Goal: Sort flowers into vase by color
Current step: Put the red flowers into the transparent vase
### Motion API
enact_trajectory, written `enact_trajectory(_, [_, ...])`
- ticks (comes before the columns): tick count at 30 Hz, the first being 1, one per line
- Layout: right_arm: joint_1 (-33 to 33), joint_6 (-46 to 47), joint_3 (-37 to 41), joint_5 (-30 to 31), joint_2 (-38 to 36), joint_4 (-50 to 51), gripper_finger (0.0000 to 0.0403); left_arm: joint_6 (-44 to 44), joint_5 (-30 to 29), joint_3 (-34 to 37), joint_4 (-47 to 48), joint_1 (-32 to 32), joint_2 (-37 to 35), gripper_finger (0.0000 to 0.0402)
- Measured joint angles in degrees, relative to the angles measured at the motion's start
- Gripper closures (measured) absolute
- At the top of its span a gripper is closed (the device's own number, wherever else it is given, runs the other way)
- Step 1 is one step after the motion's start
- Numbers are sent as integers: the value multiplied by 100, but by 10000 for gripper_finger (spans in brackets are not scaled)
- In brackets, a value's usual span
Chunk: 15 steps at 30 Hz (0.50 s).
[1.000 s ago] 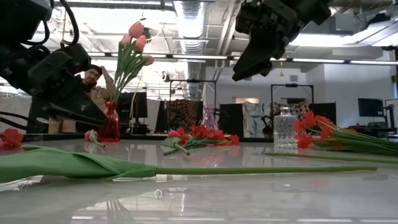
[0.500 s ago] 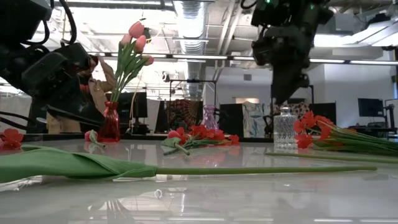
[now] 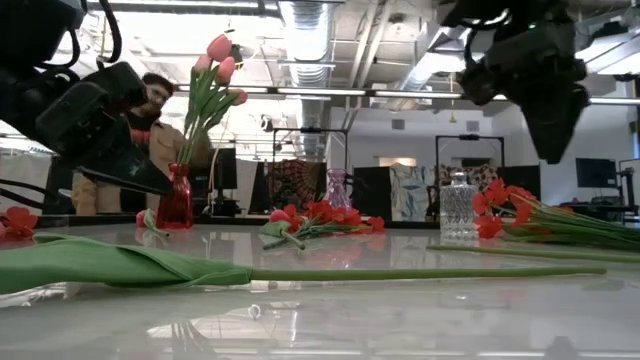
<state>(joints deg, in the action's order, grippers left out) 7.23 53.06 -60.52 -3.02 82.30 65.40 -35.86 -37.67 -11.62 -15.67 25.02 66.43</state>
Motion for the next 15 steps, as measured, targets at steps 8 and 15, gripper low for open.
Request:
enact_trajectory(8, [825, 1342, 350, 272, 0, 11, 224, 247, 122, 2, -345, 0, -1, 263])
enact_trajectory(15, [1204, 2241, 1191, 146, 0, -313, 243, 247, 195, 2, -335, 0, -1, 263])
